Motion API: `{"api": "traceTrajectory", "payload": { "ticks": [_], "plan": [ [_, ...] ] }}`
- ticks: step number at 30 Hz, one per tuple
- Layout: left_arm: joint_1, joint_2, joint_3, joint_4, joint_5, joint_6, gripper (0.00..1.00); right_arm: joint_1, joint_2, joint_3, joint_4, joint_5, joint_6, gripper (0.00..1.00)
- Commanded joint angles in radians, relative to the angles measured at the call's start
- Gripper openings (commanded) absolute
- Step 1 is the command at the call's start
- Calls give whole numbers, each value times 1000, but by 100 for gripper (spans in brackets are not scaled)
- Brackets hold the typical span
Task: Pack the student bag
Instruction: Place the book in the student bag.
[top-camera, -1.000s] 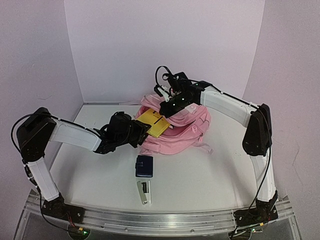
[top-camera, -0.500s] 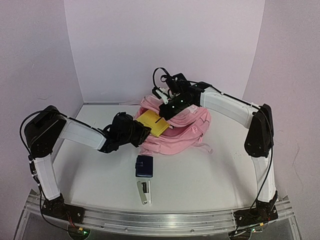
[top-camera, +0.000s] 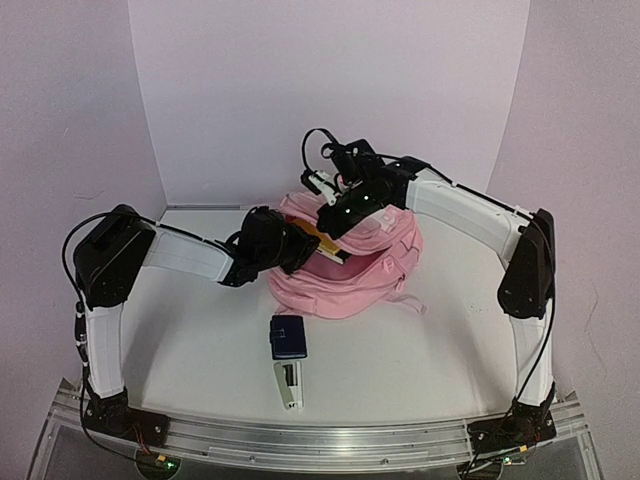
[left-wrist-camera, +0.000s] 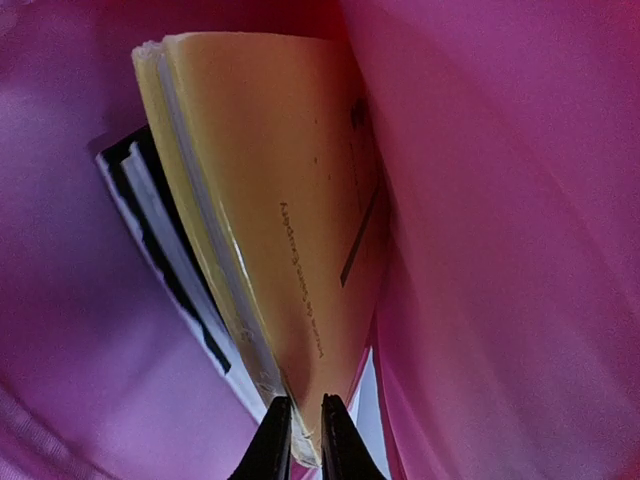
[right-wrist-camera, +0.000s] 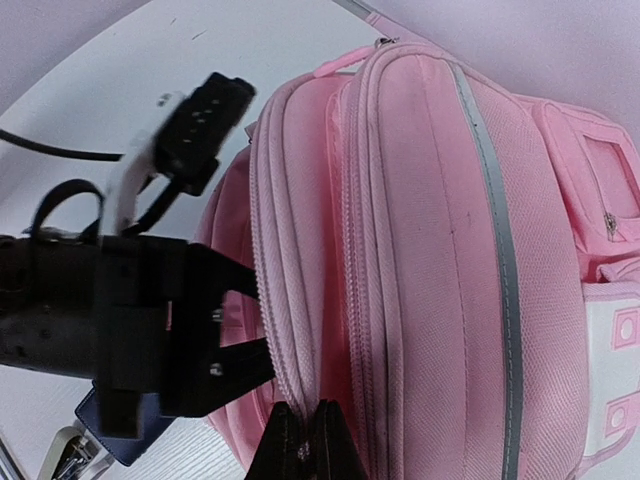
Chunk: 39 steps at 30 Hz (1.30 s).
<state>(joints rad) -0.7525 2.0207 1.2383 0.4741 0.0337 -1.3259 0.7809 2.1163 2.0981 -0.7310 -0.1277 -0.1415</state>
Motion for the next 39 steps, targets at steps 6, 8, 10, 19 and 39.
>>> {"api": "traceTrajectory", "payload": {
  "ticks": [6, 8, 10, 19, 39],
  "plan": [
    [15, 137, 256, 22, 117, 154, 15, 36, -101, 60, 30, -51, 2, 0],
    [14, 127, 255, 2, 122, 176, 22, 32, -99, 60, 30, -38, 0, 0],
    [15, 90, 220, -8, 118, 194, 31, 22, -95, 60, 31, -27, 0, 0],
    [14, -133, -1, -61, 122, 265, 49, -82, -61, 49, 30, -32, 18, 0],
    [151, -499, -272, -215, 236, 531, 100, -214, -288, -438, 17, 41, -238, 0]
  ]
}}
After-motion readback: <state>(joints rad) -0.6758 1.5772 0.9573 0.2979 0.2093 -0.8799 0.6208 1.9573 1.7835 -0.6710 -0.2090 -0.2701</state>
